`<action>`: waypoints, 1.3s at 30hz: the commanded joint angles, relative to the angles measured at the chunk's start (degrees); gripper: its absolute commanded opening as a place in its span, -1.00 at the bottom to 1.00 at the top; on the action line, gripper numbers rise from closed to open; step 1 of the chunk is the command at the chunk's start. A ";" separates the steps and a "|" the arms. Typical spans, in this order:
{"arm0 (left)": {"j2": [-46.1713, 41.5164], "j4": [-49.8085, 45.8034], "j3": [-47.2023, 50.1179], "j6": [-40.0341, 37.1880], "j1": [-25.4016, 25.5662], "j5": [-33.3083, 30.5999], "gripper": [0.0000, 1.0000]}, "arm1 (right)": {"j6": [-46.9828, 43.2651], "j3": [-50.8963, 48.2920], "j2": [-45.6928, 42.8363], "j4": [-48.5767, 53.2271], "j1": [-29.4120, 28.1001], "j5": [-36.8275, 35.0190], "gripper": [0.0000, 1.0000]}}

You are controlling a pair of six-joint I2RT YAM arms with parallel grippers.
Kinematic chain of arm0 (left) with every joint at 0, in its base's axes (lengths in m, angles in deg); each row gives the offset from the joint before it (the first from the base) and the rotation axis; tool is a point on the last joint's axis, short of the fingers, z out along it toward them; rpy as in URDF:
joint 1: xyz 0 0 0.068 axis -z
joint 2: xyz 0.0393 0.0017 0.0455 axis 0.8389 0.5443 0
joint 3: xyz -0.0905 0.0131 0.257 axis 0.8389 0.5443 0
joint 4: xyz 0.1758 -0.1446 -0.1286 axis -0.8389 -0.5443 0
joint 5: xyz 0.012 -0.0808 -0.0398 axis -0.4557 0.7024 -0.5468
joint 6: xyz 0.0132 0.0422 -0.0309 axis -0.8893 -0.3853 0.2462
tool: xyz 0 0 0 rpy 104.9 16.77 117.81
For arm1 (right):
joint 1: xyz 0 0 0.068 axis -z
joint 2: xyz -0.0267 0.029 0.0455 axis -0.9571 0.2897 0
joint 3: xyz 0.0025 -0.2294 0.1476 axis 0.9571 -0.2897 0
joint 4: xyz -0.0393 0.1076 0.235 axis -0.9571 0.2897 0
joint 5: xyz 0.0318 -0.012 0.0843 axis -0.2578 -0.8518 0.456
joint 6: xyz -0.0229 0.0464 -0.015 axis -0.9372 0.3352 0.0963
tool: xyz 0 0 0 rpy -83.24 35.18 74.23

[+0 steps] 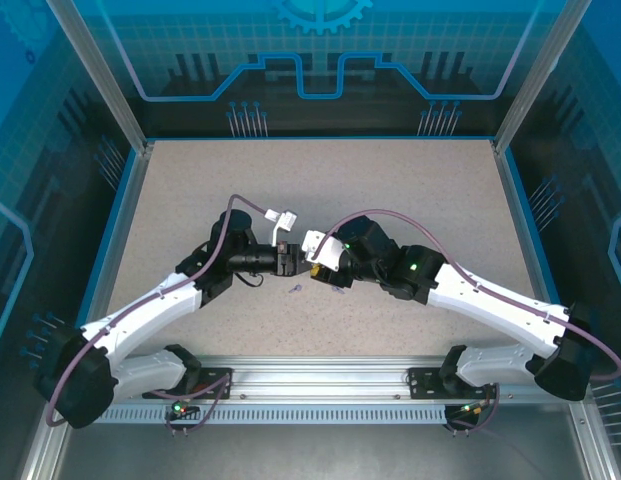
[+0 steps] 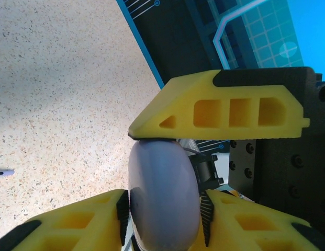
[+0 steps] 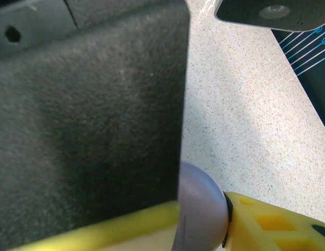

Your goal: Insert wireless bluetooth earbuds into charging case

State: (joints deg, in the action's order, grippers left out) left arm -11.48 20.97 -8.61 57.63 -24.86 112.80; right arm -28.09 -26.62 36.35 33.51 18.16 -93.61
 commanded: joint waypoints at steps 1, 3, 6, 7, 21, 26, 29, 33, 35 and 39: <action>0.30 1.31 -1.16 0.36 0.59 0.22 -0.23 | 0.52 2.01 0.18 -0.71 0.43 -0.45 0.04; 0.25 1.10 -1.23 0.28 0.69 0.27 -0.29 | 0.54 2.03 0.25 -0.71 0.42 -0.78 0.05; 0.06 0.88 -1.36 -0.11 0.62 0.24 -0.36 | 0.84 2.19 0.49 -0.16 0.58 -1.70 0.07; -0.10 0.76 -1.40 -0.30 0.69 0.19 -0.38 | 0.99 2.38 0.56 0.24 0.63 -1.91 0.08; -6.24 1.85 -0.50 -10.23 0.76 -5.79 -0.59 | 7.82 -1.00 -9.63 4.33 6.13 7.60 1.00; -9.67 5.58 0.34 -18.95 0.73 -7.39 -0.69 | 13.56 -5.78 -17.65 -1.76 10.92 15.64 1.00; -11.83 10.47 1.84 -23.80 0.78 -7.92 -0.70 | 17.94 -8.90 -21.27 -8.53 13.69 18.81 1.00; -14.27 17.49 4.03 -29.52 0.78 -7.91 -0.75 | 20.81 -8.83 -22.72 -14.24 15.04 24.00 1.00; -15.13 20.26 4.89 -31.62 0.75 -7.08 -0.76 | 21.41 -7.18 -22.16 -14.90 15.04 26.07 1.00; -16.21 26.10 6.74 -34.78 0.97 -5.89 -0.78 | 21.92 -4.12 -20.59 -17.01 14.95 30.86 1.00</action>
State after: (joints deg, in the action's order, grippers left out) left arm -26.49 38.96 -3.19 28.56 -24.49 105.71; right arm -8.24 -33.81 15.21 21.75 32.72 -68.65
